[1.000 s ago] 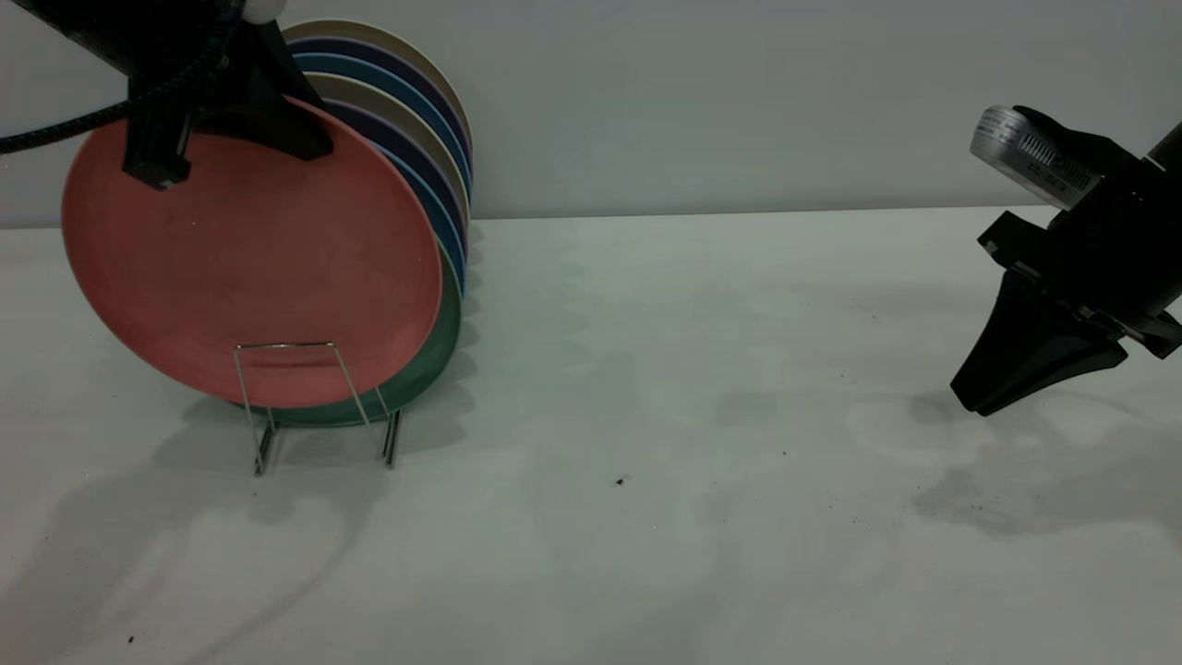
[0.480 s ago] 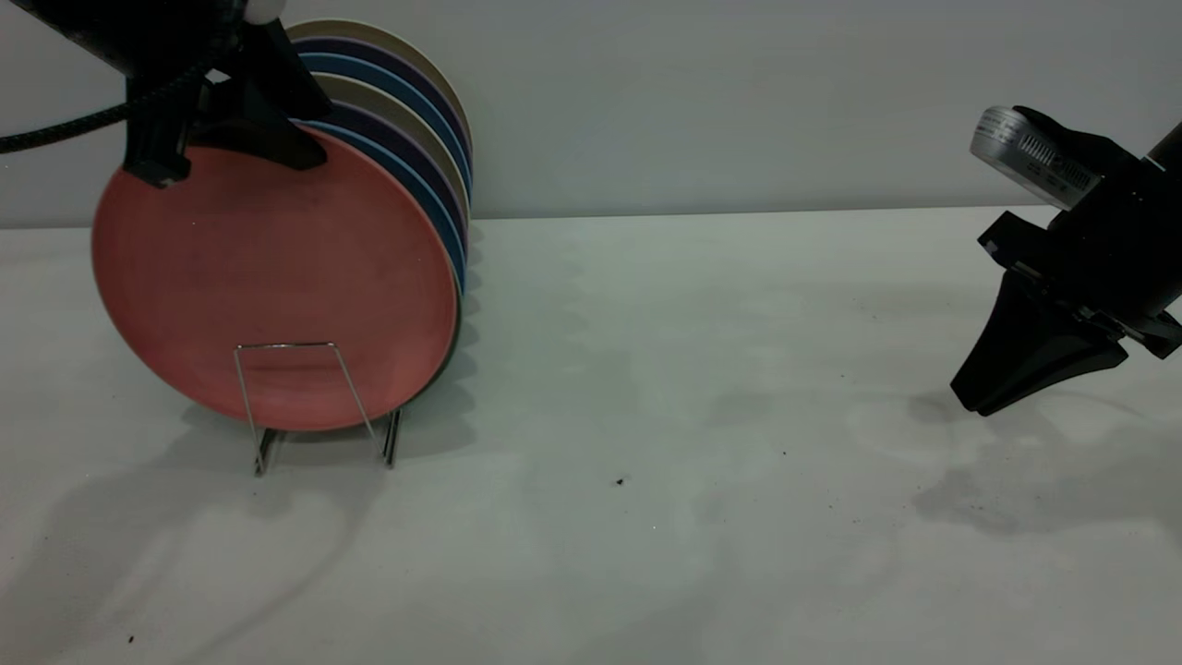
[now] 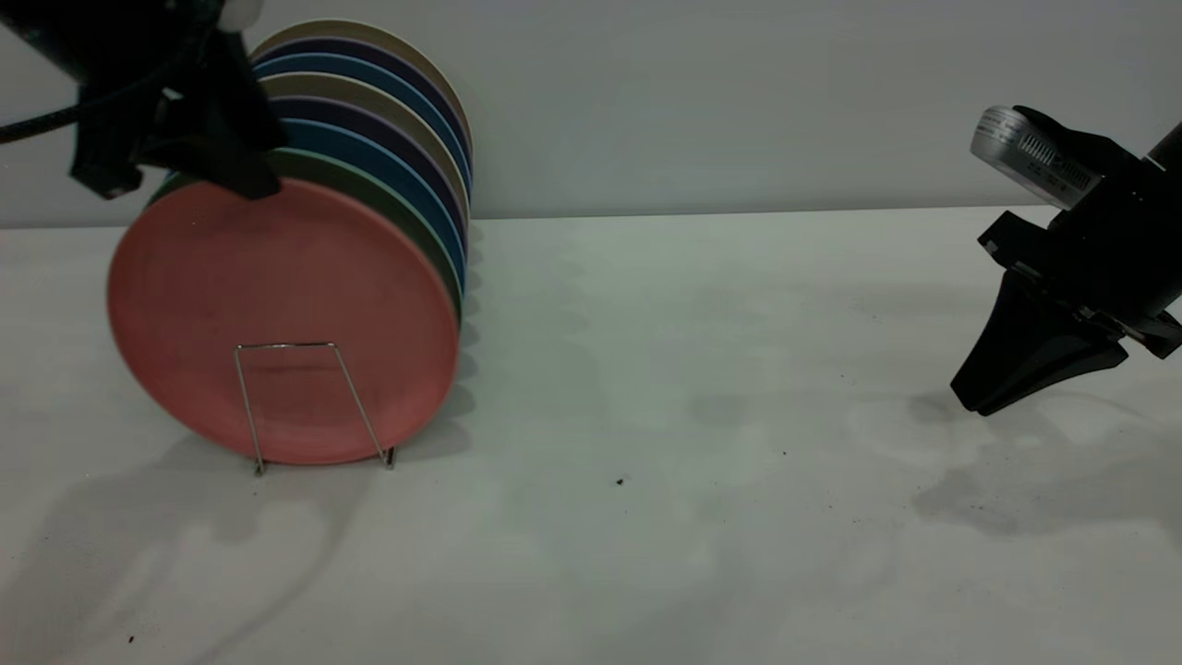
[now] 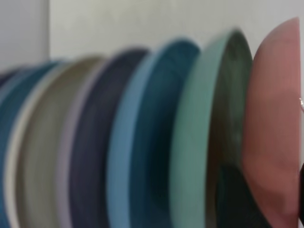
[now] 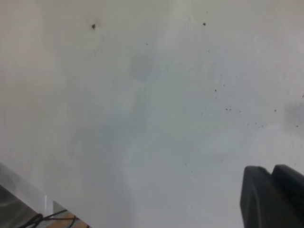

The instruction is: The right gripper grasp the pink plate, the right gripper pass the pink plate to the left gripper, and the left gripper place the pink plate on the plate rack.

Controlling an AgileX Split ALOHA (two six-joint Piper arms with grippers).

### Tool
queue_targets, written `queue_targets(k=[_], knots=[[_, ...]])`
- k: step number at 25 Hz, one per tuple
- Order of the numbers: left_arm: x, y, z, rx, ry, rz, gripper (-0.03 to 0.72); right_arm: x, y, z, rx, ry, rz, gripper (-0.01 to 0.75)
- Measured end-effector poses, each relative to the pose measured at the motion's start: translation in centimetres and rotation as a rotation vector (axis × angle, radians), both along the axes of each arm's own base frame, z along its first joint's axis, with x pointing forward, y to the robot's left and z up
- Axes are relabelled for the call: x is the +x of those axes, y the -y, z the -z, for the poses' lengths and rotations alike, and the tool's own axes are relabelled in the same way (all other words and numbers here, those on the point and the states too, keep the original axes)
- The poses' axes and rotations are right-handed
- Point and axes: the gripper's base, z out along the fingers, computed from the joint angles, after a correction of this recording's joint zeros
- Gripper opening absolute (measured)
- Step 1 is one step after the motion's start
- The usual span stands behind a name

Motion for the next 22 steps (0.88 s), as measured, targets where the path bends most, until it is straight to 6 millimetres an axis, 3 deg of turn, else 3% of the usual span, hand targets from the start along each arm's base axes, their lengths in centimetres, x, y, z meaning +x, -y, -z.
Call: queue_targets(k=[6, 11, 15, 19, 22], knots=[[-0.4, -0.6, -0.3, 0.044, -0.033, -0.053, 0.347, 0.0, 0.0, 0.0, 0.0, -0.001, 0.0, 0.029], [-1.5, -0.6, -2.7, 0.014, -0.026, -0.081, 0.347, 0.0, 0.0, 0.0, 0.0, -0.001, 0.0, 0.029], [-2.6, -0.8, -4.7, -0.029, -0.056, -0.211, 0.347, 0.0, 0.0, 0.0, 0.002, -0.002, -0.001, 0.034], [-3.9, -1.2, -6.2, -0.123, -0.149, -0.503, 0.347, -0.2, -0.3, -0.1, 0.009, -0.011, -0.017, 0.035], [-4.9, -1.7, -7.7, -0.251, -0.216, -0.849, 0.347, -0.4, -1.0, -1.4, -0.034, 0.023, -0.074, 0.035]])
